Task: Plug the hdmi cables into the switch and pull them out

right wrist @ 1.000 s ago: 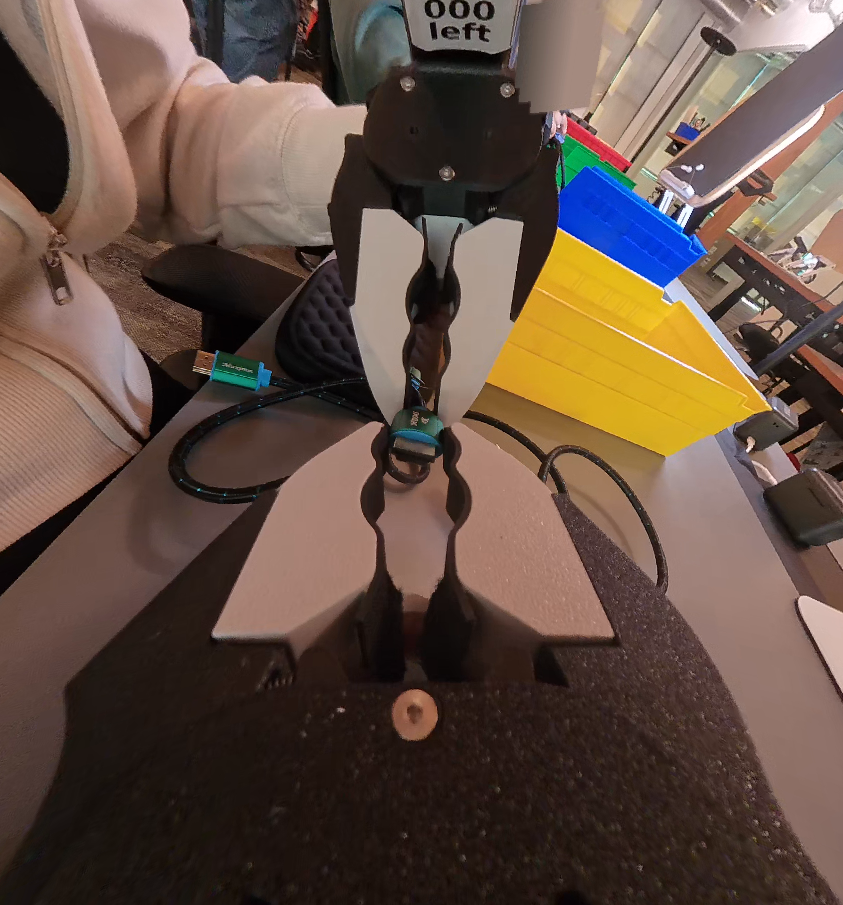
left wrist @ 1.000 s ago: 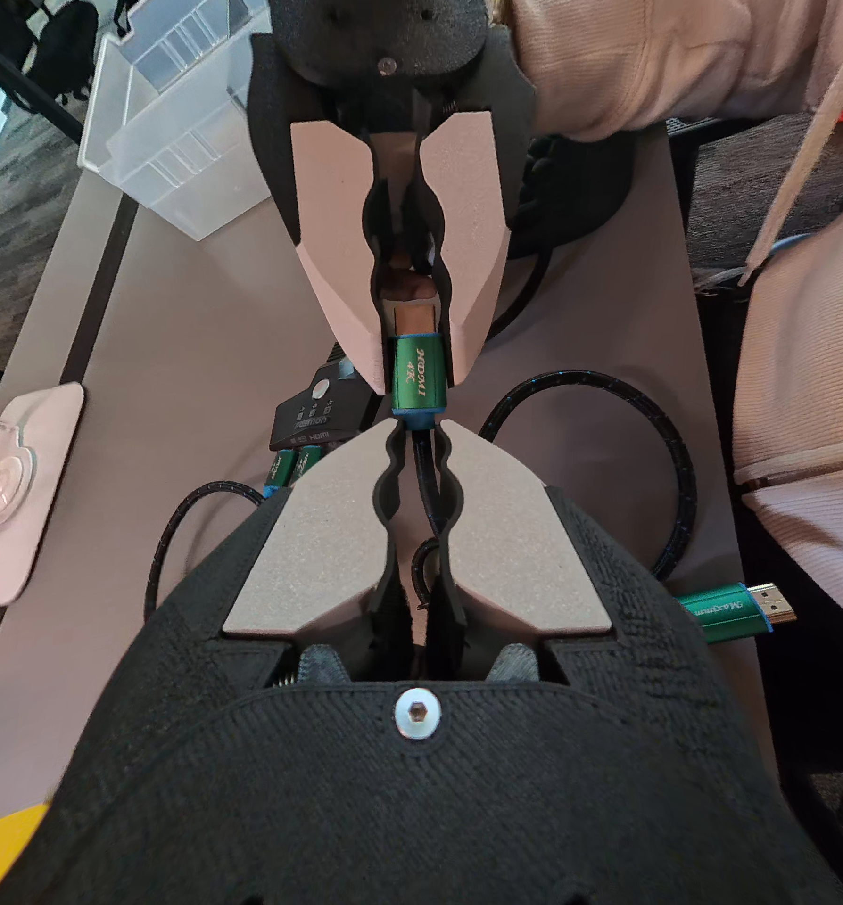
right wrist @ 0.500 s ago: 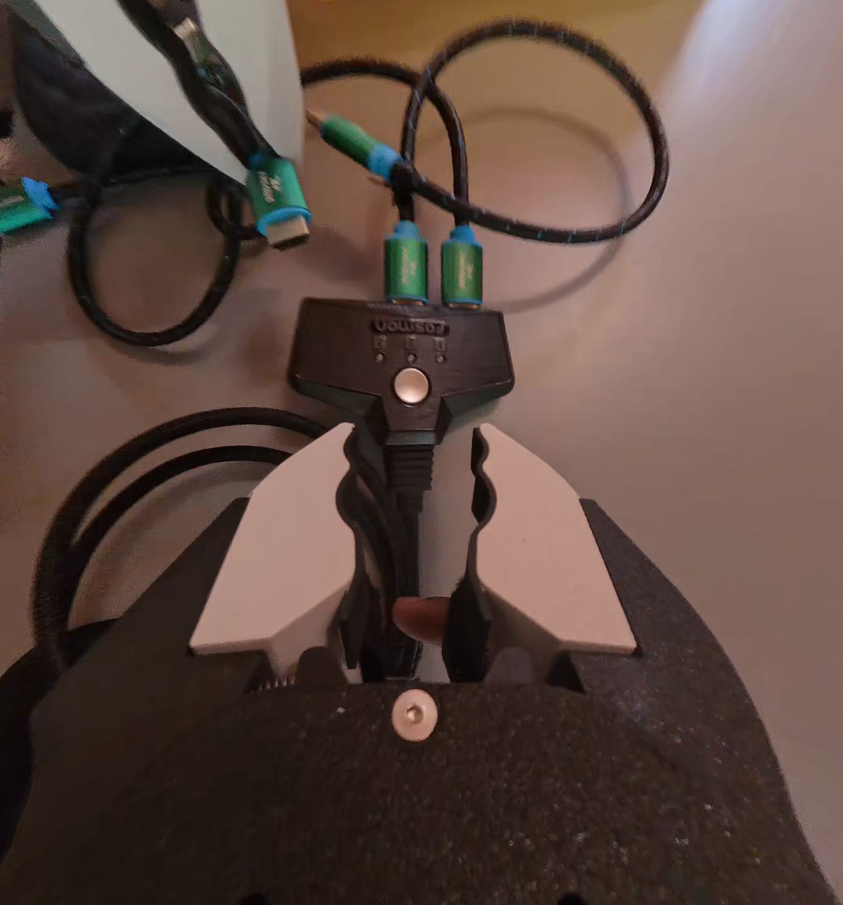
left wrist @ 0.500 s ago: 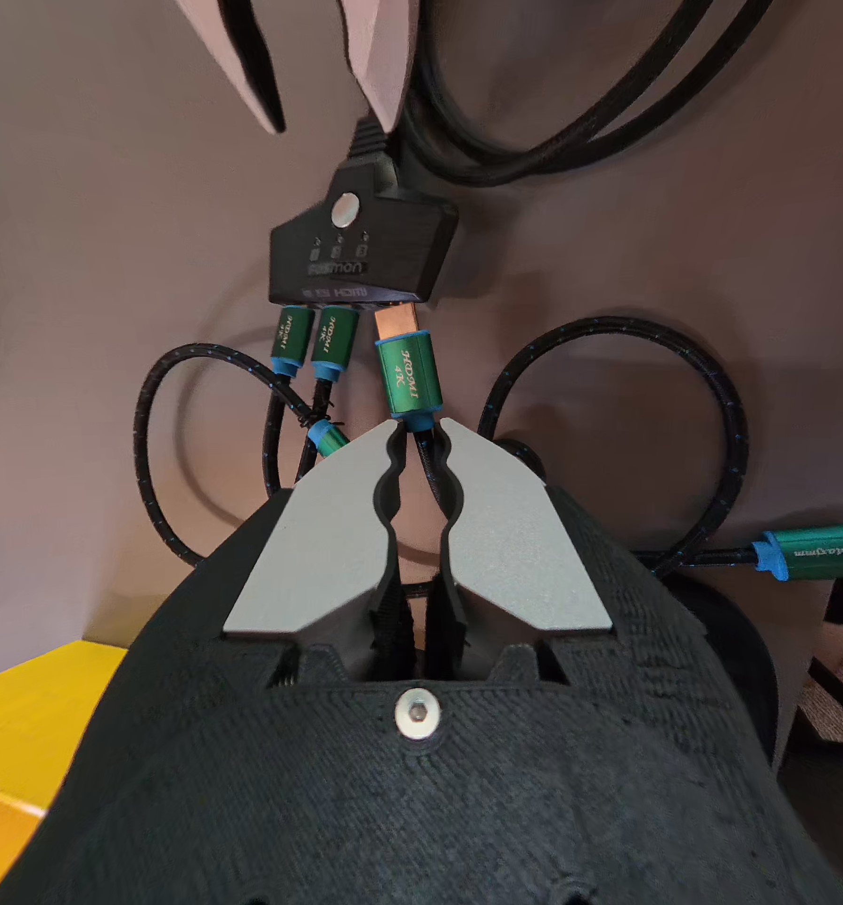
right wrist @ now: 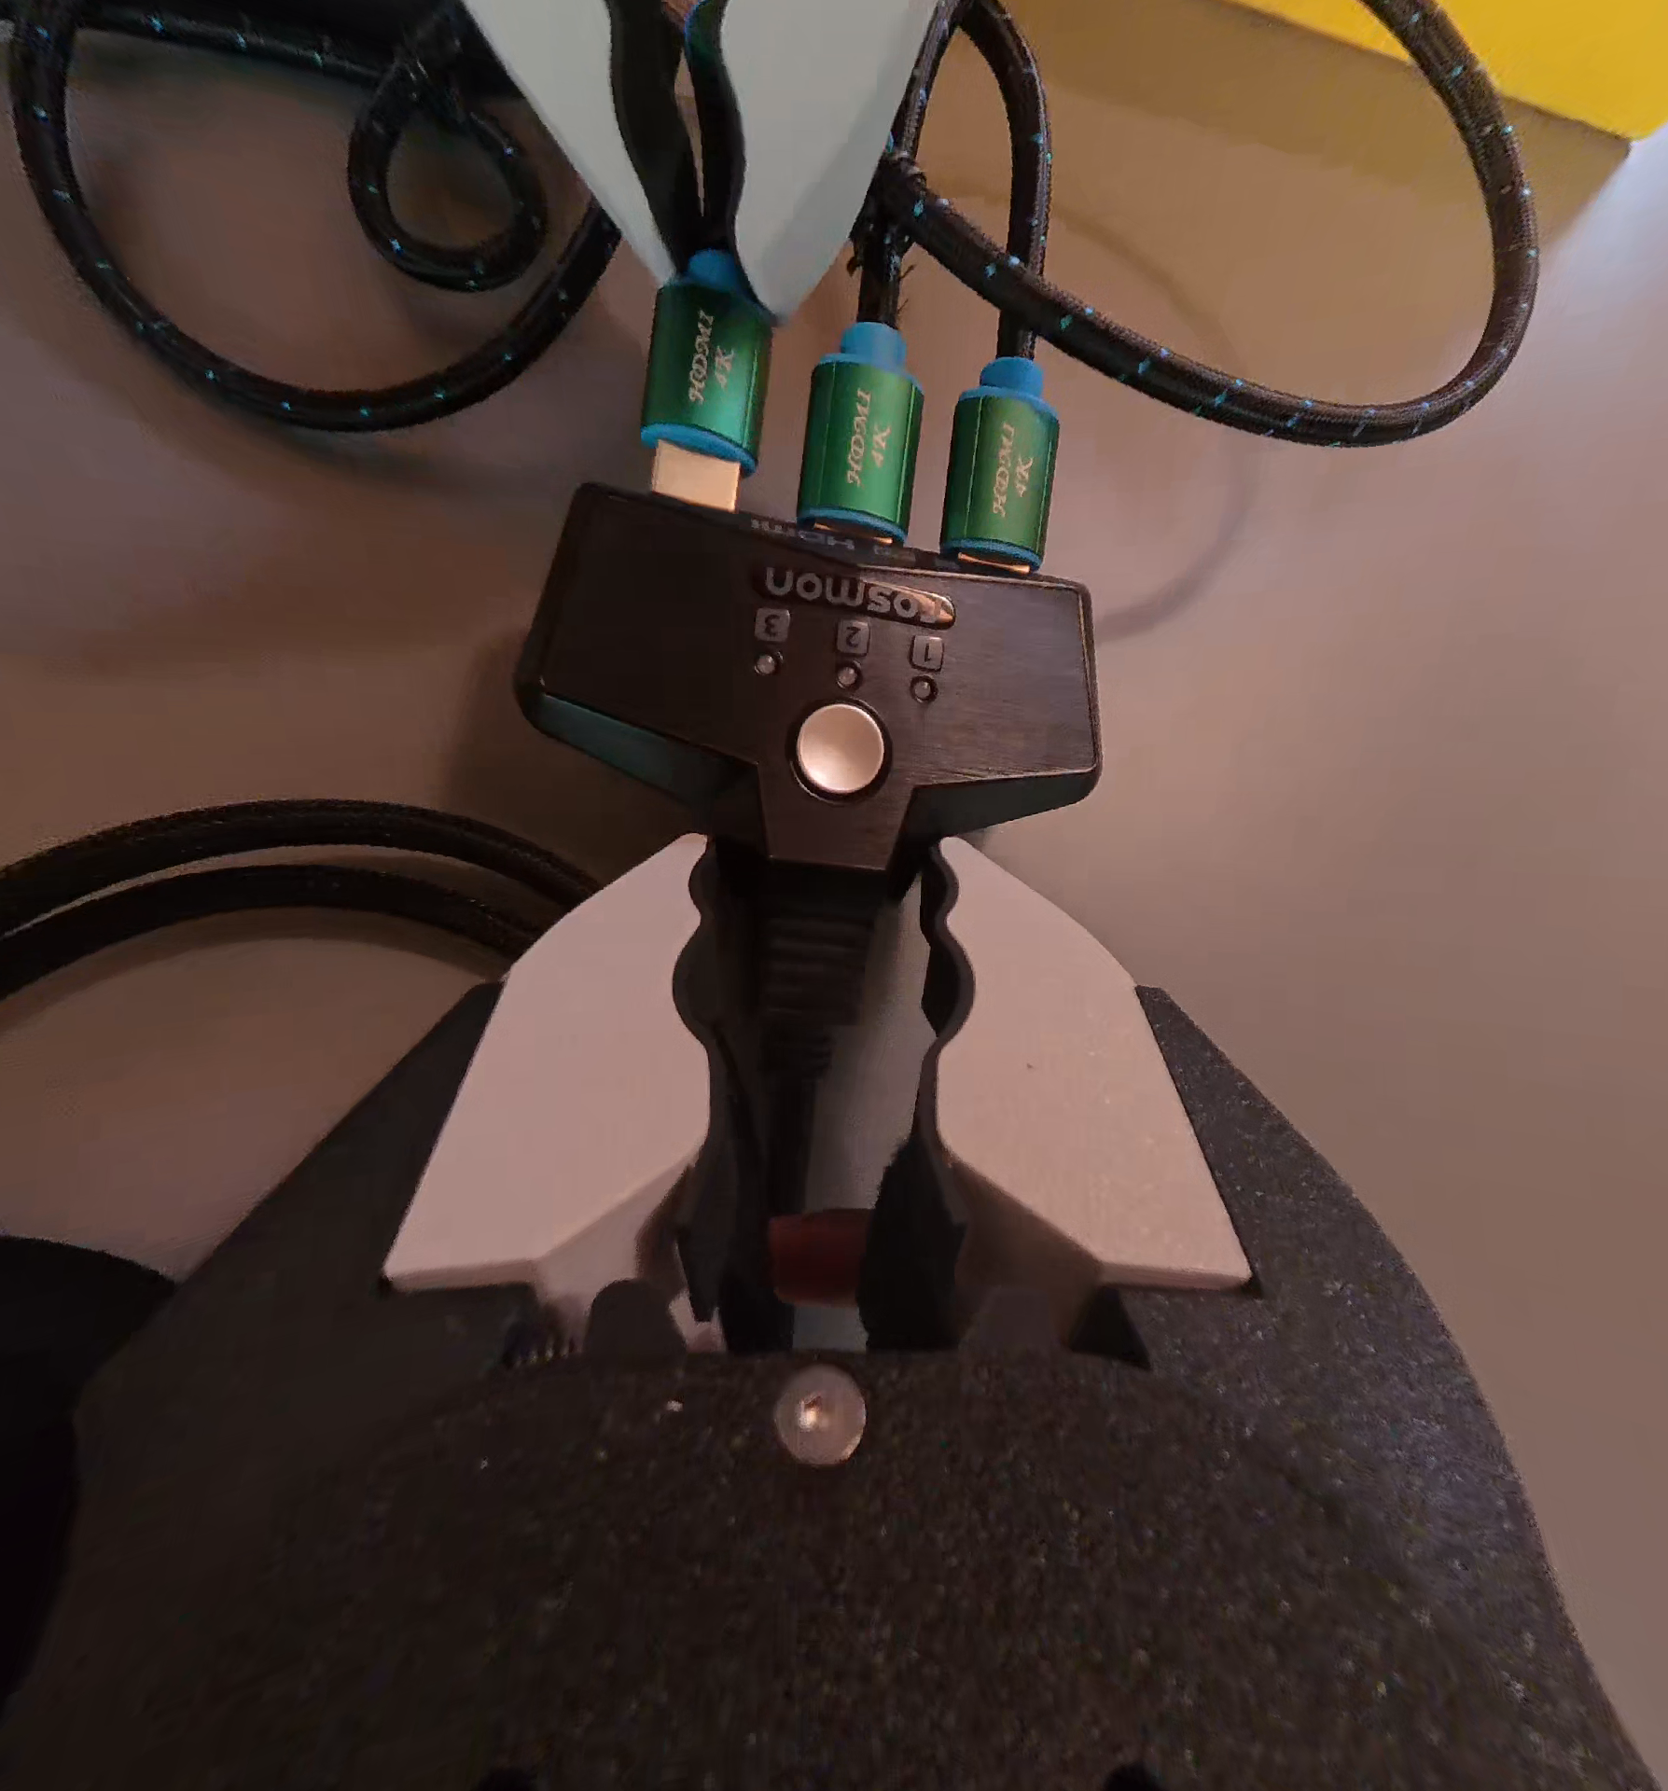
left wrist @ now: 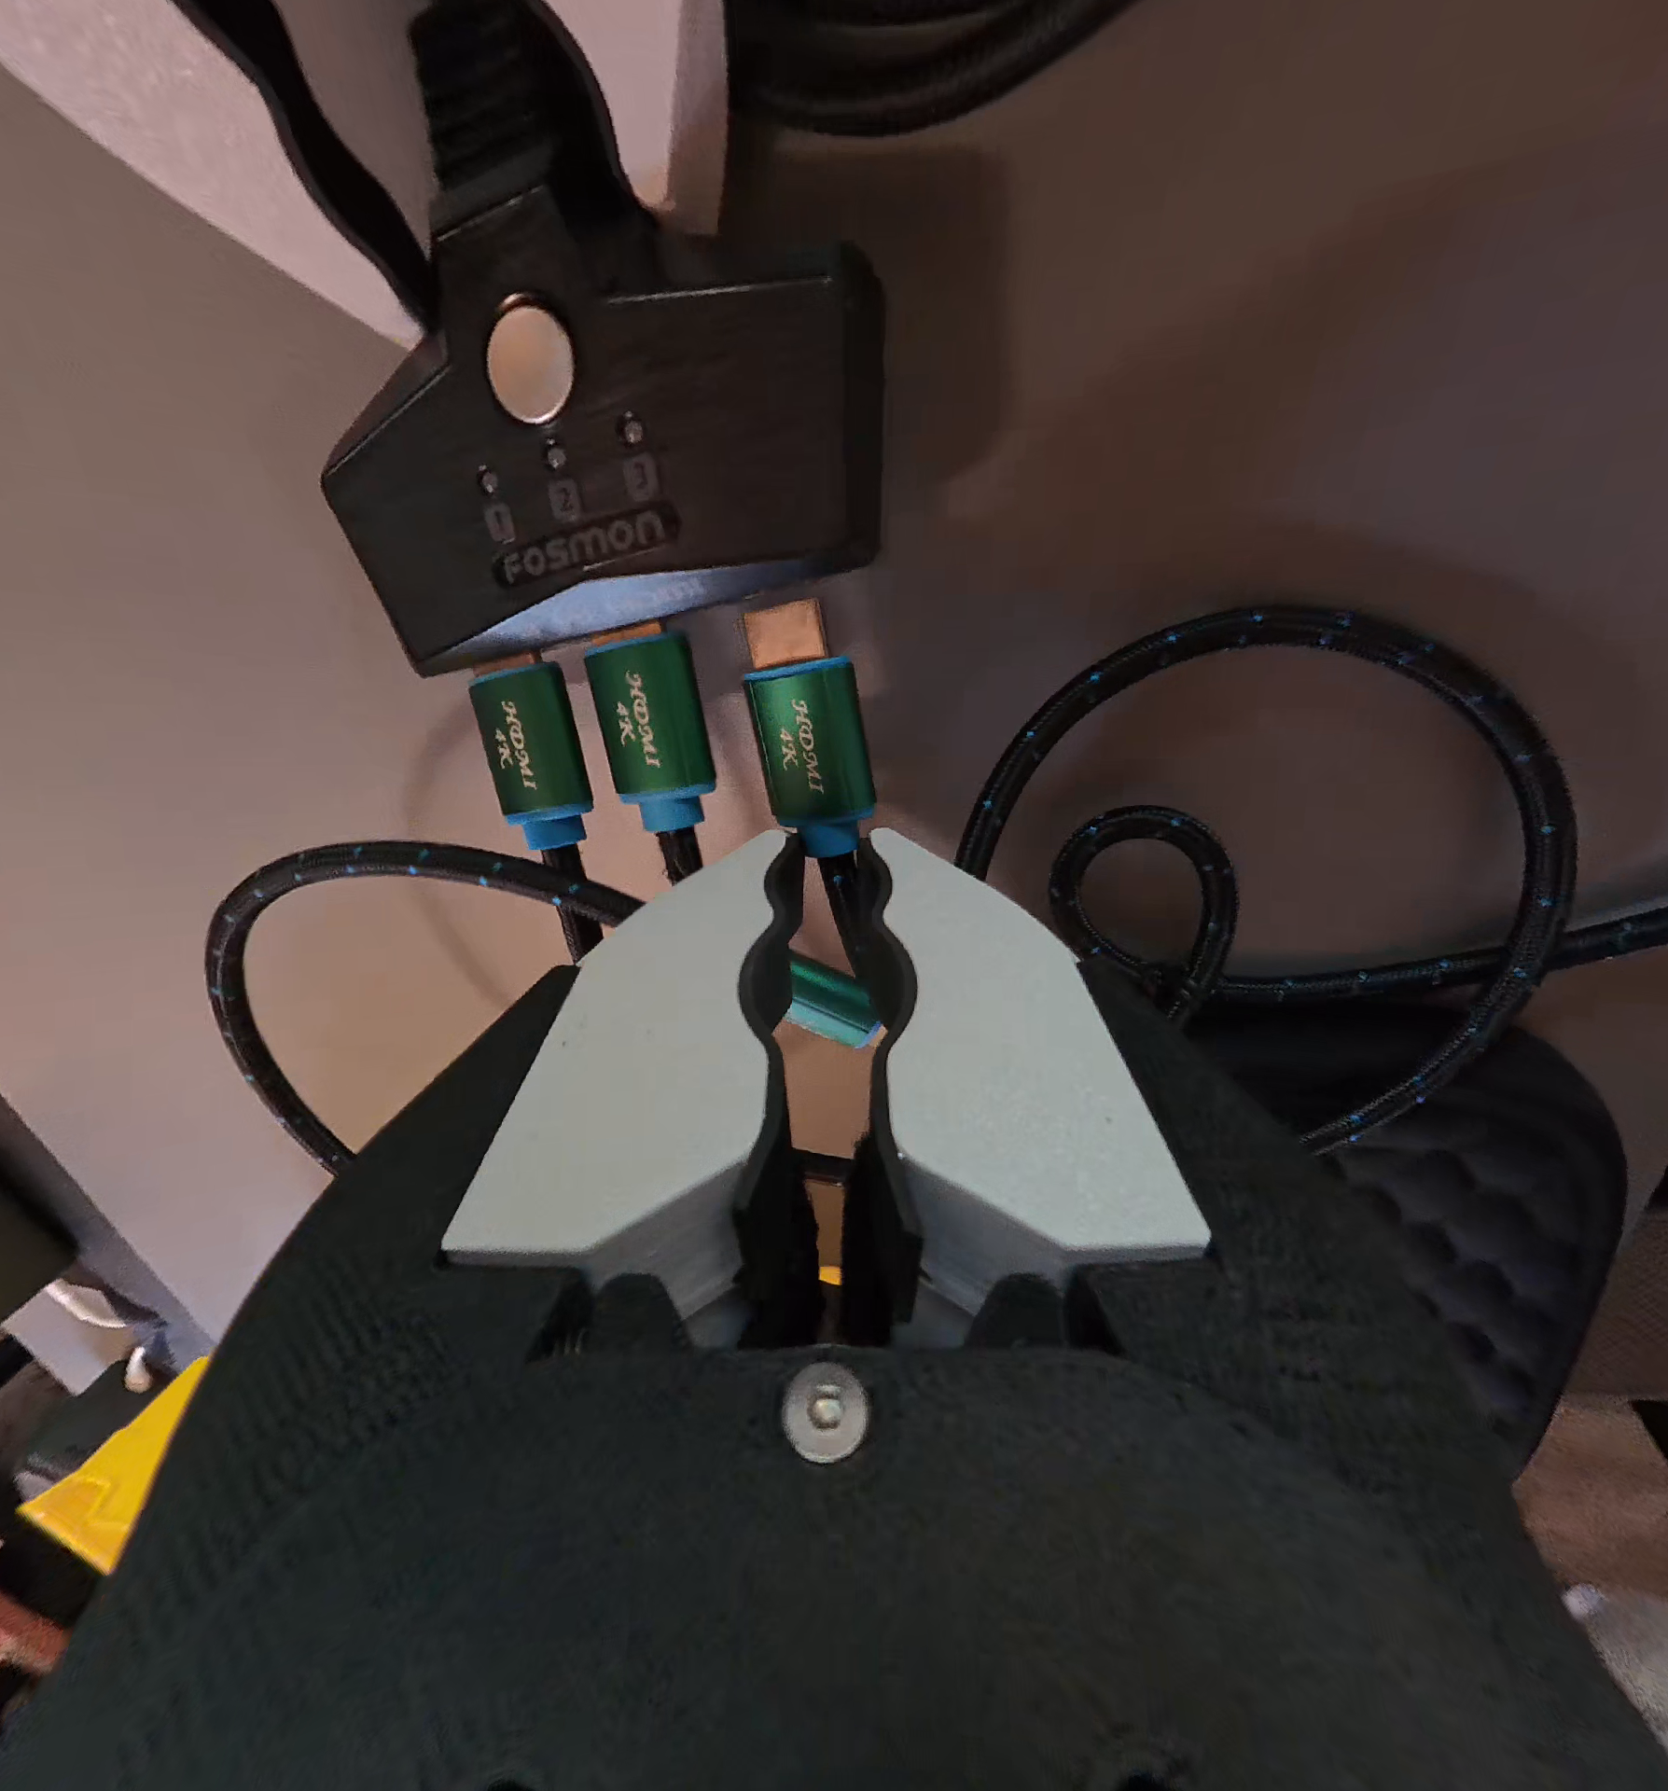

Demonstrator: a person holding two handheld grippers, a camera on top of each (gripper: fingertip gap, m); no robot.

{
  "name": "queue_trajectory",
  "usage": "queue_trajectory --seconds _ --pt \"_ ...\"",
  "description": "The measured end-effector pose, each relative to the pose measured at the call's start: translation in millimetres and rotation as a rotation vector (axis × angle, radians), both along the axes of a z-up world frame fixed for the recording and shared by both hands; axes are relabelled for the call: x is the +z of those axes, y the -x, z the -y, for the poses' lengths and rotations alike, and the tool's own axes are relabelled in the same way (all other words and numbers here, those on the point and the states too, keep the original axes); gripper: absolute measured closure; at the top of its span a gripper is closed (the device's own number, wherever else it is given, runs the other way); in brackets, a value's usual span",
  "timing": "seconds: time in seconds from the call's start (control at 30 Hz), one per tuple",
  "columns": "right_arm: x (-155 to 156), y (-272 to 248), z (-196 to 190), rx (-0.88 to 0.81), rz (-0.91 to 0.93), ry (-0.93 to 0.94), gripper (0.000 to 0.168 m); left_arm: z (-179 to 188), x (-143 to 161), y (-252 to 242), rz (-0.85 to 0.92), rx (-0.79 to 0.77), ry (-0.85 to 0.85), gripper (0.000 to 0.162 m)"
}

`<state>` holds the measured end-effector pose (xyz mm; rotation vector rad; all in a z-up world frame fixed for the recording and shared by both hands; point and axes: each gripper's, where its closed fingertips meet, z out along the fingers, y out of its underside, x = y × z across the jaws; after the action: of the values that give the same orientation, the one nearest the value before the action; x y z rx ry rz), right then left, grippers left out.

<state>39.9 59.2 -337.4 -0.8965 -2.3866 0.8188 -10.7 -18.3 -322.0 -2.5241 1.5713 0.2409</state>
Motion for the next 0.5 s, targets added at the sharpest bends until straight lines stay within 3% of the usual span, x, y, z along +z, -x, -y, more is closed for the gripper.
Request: queue_trajectory --seconds 0.5 --pt "-3.4 -3.7 2.2 -0.044 0.072 0.092 0.128 -3.9 -3.5 -0.9 -0.134 0.073 -0.074 0.152"
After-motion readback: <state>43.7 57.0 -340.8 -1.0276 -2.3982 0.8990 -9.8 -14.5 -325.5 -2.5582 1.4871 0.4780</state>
